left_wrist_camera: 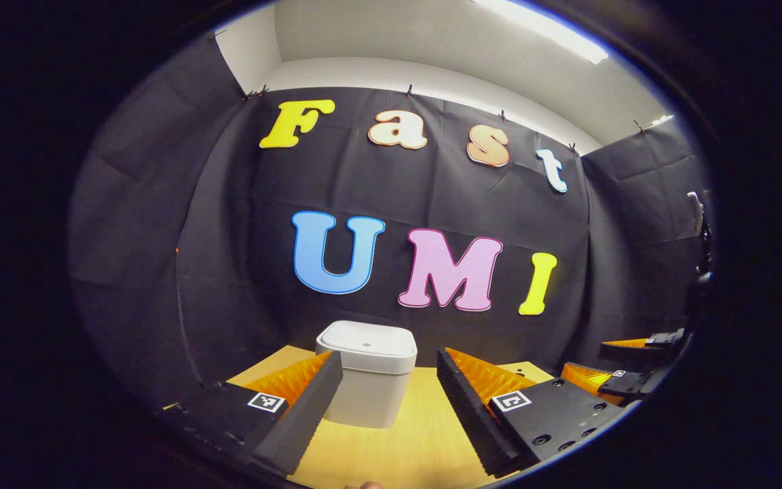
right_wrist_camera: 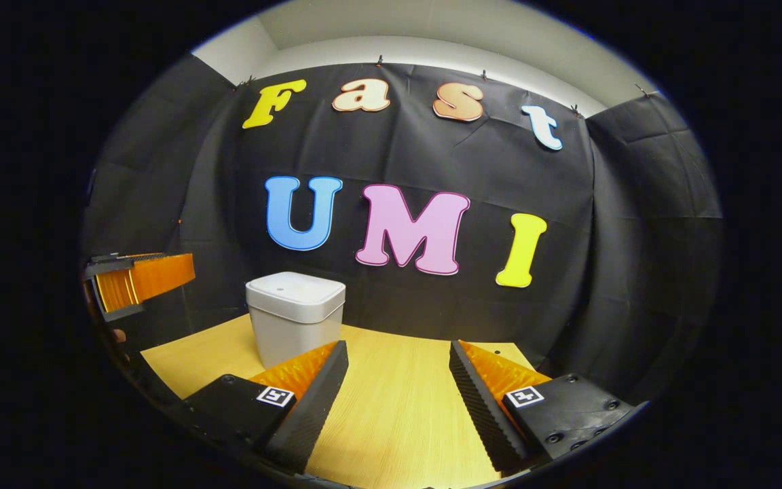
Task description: Press the lid of the desktop garbage bin to open it, pick up the crumpled paper on the desktop and throw it into the bin, then pick up the pop can on the desktop and drop it into the bin, and finally close the garbage bin lid.
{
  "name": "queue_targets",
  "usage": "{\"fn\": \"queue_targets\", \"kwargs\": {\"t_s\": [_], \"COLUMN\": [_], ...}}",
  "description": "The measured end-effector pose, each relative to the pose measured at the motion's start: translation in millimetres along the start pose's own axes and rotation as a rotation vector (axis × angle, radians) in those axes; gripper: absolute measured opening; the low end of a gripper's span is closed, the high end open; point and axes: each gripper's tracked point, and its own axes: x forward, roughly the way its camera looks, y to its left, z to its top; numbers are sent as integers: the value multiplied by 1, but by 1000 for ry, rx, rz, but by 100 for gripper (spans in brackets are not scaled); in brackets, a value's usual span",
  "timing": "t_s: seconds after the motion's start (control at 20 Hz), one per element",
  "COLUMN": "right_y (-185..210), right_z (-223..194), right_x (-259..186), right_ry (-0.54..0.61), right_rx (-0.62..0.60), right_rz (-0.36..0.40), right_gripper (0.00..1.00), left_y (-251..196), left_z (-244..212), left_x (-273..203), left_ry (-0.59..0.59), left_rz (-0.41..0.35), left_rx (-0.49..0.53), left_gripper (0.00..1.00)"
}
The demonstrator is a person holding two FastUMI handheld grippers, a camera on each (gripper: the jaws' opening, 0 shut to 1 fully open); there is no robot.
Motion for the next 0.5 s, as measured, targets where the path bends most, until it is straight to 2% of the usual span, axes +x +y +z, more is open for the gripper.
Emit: {"fn": "queue_targets", "kwargs": {"t_s": [0.05, 0.4, 0.45, 0.5], "right_y": [3, 4, 3, 4], "right_z": [0, 20, 21, 22], "right_x": [-1, 10, 13, 15], "right_ry": [1, -31, -33, -36], "right_rx": [5, 32, 29, 28], "right_rz": [4, 1, 2, 4], "right_gripper": [96, 96, 87, 96], "left_y": [1, 5, 5, 4], "left_z": [0, 5, 6, 5], "left_x": [-1, 8, 11, 12], "left_ry": [1, -16, -18, -18], "left_rz": [3, 16, 19, 22], "left_rx": [18, 41, 41, 41], "left_gripper": [95, 95, 95, 95]}}
